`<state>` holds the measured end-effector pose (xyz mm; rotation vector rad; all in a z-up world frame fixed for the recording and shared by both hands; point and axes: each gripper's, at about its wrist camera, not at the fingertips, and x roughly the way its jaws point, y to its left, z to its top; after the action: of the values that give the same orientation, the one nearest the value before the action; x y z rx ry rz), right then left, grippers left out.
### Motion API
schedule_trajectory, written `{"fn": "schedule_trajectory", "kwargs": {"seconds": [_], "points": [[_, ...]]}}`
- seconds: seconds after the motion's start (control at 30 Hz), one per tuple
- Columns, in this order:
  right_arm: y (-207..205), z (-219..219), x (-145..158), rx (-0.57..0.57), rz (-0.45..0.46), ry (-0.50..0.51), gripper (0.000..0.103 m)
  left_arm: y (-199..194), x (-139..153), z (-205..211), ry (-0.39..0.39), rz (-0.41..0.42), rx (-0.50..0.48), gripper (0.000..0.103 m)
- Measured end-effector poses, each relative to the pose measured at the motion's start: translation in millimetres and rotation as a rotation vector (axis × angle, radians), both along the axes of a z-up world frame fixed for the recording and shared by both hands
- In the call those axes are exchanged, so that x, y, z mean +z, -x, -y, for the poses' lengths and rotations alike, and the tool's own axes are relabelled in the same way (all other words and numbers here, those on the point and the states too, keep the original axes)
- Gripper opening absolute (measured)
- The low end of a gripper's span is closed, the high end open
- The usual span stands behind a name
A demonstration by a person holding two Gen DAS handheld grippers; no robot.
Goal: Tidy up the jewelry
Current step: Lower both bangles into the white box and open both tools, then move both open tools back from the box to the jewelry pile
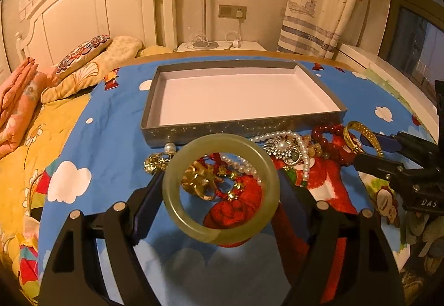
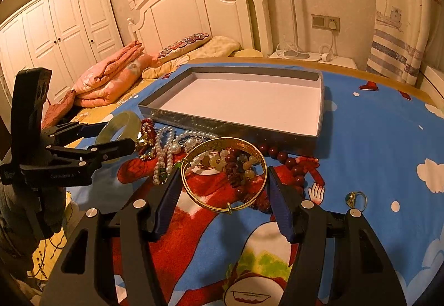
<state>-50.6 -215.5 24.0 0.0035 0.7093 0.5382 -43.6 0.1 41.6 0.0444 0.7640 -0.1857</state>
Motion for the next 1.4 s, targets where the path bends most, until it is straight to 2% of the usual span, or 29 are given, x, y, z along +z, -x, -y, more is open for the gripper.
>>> {"fn": "schedule_trajectory", "kwargs": {"seconds": [0.2, 0.37, 0.5, 0.7, 0.83, 1.1, 1.13, 1.17, 1.23, 1.3, 1.4], "points": [[-14.3, -4.7, 9.5, -0.011, 0.023, 0.024, 0.059, -11.4, 7.4, 2.1, 0.003, 0.015, -0.011, 0.078], [-40.5, -10.7, 13.9, -0.024, 0.029, 0.064, 0.059, -35.7, 12.2, 4.0, 0.025, 0.002, -0.015, 0.078], [-71.2, -13.8, 13.3, -0.047, -0.003, 0.071, 0.059, -64.0, 14.4, 3.3, 0.044, -0.019, -0.006, 0.078], [-134.6, -22.7, 7.0, -0.093, -0.067, 0.114, 0.059, -122.1, 19.6, 10.3, -0.014, -0.034, 0.011, 0.078], [-168.2, -26.0, -0.1, -0.115, -0.124, 0.127, 0.059, -160.9, 19.2, 11.3, -0.024, -0.065, 0.032, 0.078], [-204.0, -33.2, -8.8, -0.153, -0.188, 0.135, 0.060, -215.5, 11.6, 10.3, -0.019, -0.128, 0.088, 0.078], [-204.5, -33.9, -10.1, -0.156, -0.196, 0.135, 0.063, -218.7, 10.1, 9.8, -0.021, -0.139, 0.096, 0.078], [-204.9, -33.3, -10.7, -0.170, -0.197, 0.138, 0.074, -220.8, 8.6, 9.2, -0.020, -0.153, 0.103, 0.078], [-199.5, -29.5, -7.3, -0.174, -0.179, 0.115, 0.082, -220.8, 5.4, 4.9, -0.003, -0.181, 0.112, 0.079], [-187.3, -22.5, -0.9, -0.166, -0.153, 0.076, 0.082, -212.3, 8.8, -1.3, 0.015, -0.157, 0.113, 0.079], [-167.5, -10.8, 8.3, -0.161, -0.110, 0.047, 0.082, -189.5, 25.6, -12.0, 0.044, -0.090, 0.117, 0.086]]}}
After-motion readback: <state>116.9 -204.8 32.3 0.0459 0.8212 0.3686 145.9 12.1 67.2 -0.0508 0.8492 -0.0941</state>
